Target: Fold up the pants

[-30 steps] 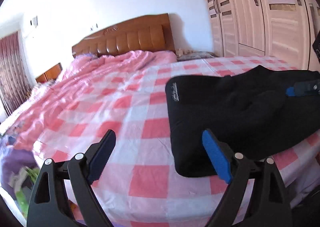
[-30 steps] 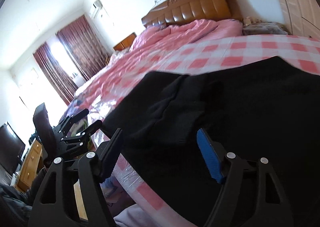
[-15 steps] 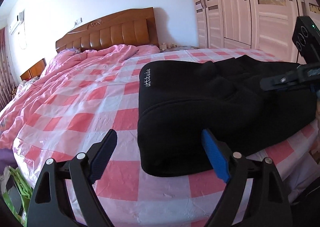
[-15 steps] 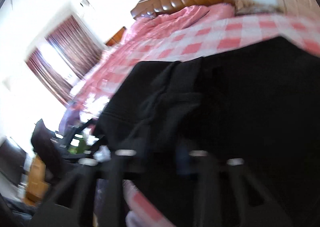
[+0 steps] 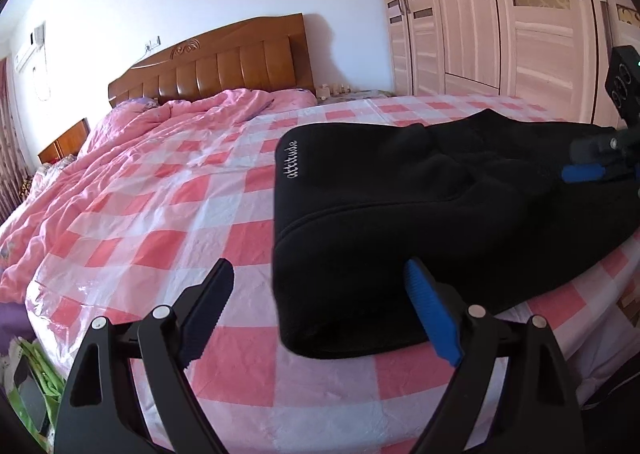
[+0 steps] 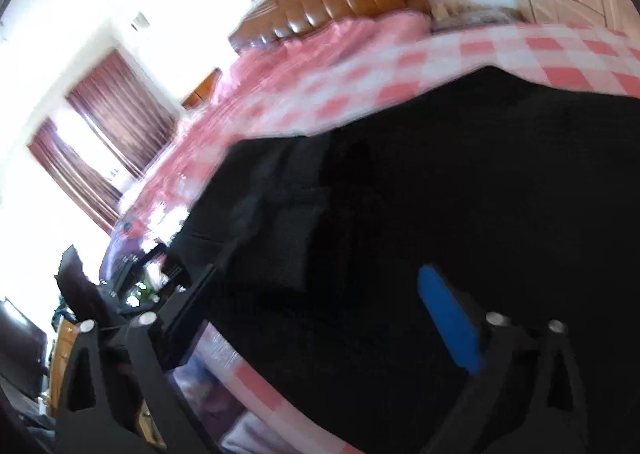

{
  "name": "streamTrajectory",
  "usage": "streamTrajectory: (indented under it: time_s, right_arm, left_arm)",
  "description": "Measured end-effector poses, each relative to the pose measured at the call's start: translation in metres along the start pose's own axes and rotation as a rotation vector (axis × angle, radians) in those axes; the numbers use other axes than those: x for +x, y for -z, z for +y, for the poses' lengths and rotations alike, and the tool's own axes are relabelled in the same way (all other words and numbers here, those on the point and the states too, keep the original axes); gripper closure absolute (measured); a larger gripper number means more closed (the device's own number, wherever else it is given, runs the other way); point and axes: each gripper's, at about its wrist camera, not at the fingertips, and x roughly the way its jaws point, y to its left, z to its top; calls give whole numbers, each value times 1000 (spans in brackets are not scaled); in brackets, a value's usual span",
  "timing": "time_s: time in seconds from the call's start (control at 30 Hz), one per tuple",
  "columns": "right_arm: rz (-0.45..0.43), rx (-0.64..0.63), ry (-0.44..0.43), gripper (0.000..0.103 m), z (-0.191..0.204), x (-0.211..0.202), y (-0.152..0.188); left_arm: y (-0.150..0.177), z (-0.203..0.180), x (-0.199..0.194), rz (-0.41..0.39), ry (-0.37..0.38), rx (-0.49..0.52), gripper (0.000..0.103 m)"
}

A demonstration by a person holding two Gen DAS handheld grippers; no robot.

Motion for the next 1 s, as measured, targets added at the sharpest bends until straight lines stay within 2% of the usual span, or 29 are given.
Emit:
streamTrajectory:
  time_s: [0.1, 0.17, 0.23, 0.37, 0.4, 0.43, 0.47, 0.5, 0.53, 0.7, 0.8, 1.0]
  right_arm:
    - [54, 8, -12, 5, 0, 13, -6]
    - [127, 13, -36, 4, 1, 29, -6]
    - [150, -44, -22, 4, 14, 39, -8]
    - [208, -98, -51, 7, 35, 65, -20]
    - [202, -112, -47, 28, 39, 70, -23]
    - [198, -109, -48, 44, 39, 74, -26]
    - [188, -96, -69, 53, 38, 74, -28]
    - [170, -97, -93, 68, 39, 72, -31]
    - [150, -114, -80, 86, 42, 67, -30]
    - [52, -167, -52, 87, 65, 43, -45]
    - [11, -222, -47, 87, 87, 34, -60]
    - [-130, -301, -14, 89, 106, -19, -78]
  left_arm:
    - [3, 3, -4, 1, -11, 1, 16]
    - [6, 4, -6, 1, -14, -1, 16]
    - [7, 4, -7, 2, -20, 0, 15]
    - [10, 5, -10, -9, -24, -12, 15]
    - [11, 5, -11, -9, -23, -15, 15]
    - [12, 6, -12, -6, -26, -16, 15]
    - [13, 7, -13, -5, -32, -14, 15]
    - [14, 7, -15, -4, -42, -9, 14]
    - [16, 8, -17, -3, -44, -7, 13]
    - [20, 6, -23, 1, -6, -13, 10]
    - [14, -2, -14, 22, 7, -15, 10]
    - [-3, 7, 23, 112, -122, -58, 10]
